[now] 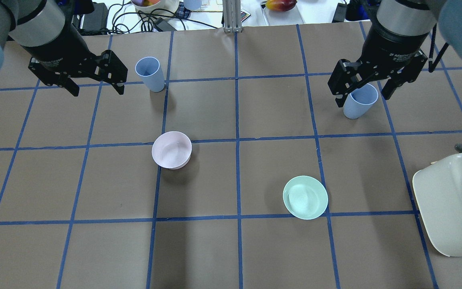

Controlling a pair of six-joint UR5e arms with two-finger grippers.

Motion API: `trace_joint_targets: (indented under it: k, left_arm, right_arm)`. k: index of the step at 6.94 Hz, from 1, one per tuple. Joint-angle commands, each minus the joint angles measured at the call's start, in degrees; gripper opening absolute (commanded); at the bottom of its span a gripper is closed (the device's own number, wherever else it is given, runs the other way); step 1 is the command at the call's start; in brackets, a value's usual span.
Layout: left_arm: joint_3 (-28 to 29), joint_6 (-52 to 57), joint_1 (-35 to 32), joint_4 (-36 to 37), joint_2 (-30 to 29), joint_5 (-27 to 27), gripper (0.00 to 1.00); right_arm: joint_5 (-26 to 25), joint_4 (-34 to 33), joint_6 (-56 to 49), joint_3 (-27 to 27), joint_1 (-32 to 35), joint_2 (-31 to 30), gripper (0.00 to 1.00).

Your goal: Stack blue cups with both arms

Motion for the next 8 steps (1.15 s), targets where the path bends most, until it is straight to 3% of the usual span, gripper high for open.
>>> trace_joint_targets:
  k: [1,7,8]
  left_arm:
    - [-0.02,-0.02,0.00,0.09,-0.03,-0.07,1.00]
    - [-0.02,-0.02,0.00,0.09,0.15,-0.15,1.00]
    - [0.16,-0.11,0.00,0.17,-0.37,-0.50,1.00]
  right_arm:
    - [-0.02,-0.09,0.12,-0.11,-0.13,0.19,1.00]
    - [0.06,-4.04,-3.12,-1.07,-5.83,5.11,1.00]
    - [-0.37,-7.09,-3.39,-0.90,-7.75,6.42,1.00]
